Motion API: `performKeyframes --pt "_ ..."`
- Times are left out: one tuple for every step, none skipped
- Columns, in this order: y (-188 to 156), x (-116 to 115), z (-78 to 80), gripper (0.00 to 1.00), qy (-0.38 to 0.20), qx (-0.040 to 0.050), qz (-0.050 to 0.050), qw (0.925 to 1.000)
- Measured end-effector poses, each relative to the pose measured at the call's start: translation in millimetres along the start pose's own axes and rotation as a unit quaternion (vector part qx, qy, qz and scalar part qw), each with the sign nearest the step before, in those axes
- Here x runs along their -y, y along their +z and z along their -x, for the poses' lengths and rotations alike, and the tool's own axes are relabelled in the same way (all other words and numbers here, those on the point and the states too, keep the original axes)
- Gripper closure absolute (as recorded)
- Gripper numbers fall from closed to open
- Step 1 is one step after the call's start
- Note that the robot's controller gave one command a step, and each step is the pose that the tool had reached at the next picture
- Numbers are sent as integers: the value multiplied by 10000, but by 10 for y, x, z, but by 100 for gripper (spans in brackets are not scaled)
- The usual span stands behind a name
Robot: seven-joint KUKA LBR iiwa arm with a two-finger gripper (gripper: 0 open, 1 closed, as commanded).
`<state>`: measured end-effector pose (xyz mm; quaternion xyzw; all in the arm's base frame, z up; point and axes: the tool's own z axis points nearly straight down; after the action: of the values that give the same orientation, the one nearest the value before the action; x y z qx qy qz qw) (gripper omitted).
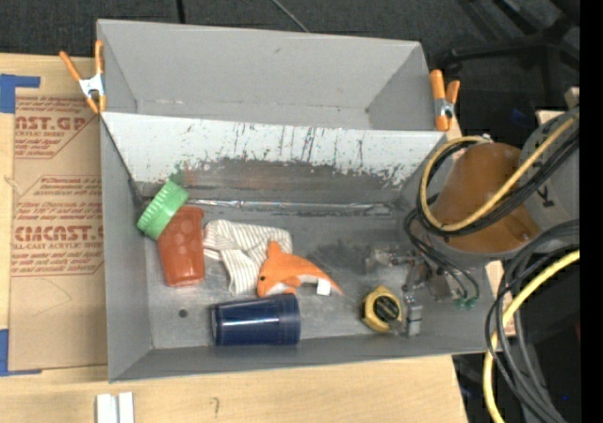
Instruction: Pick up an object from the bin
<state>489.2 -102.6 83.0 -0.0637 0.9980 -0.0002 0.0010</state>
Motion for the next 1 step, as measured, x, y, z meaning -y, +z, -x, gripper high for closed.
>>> performKeyframes --pt "-165 -77 -43 0 -1616 -5 6 9869"
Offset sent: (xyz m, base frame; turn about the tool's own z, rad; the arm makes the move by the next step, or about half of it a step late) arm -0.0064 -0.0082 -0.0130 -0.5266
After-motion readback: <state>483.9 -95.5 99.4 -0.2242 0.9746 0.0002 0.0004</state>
